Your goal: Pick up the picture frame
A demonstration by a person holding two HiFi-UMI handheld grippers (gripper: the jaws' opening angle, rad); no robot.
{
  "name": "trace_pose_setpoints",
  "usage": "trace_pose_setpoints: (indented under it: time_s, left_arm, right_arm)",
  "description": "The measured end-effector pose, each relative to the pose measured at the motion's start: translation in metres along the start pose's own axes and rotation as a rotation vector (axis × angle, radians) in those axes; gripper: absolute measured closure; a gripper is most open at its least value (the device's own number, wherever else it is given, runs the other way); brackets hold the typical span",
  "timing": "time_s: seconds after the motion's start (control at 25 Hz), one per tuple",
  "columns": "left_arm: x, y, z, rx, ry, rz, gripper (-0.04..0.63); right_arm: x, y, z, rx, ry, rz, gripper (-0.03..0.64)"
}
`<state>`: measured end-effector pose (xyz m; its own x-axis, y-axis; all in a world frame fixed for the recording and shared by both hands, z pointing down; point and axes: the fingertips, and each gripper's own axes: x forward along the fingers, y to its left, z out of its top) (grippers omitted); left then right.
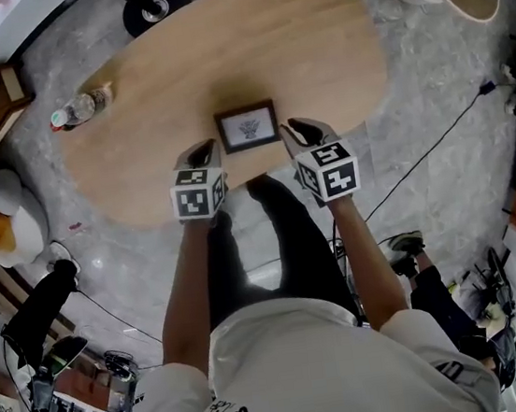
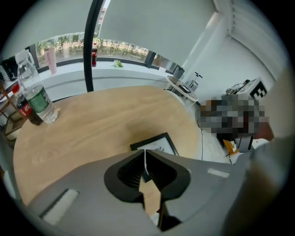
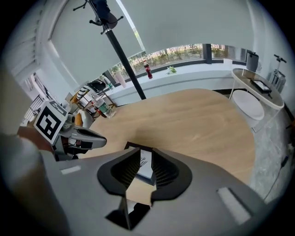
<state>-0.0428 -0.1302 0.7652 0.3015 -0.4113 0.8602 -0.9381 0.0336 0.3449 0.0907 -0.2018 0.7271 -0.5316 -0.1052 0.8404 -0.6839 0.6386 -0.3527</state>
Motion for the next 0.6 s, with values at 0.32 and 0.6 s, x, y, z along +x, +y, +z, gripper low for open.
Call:
trace_pose_setpoints:
  time_s: [0.32,0.6]
  left_arm:
    - [0.048,0.004,-0.035,-0.053,0.061,-0.008,0.509]
    - [0.071,0.015,-0.044,-0.090,0.067,0.035,0.500]
  right_arm:
    - [0.047,-0.024,-0.034,0.044,0.079,0.007,0.529]
    - [0.078,-0.032,-0.051,0.035,0.124,0.024,0.522]
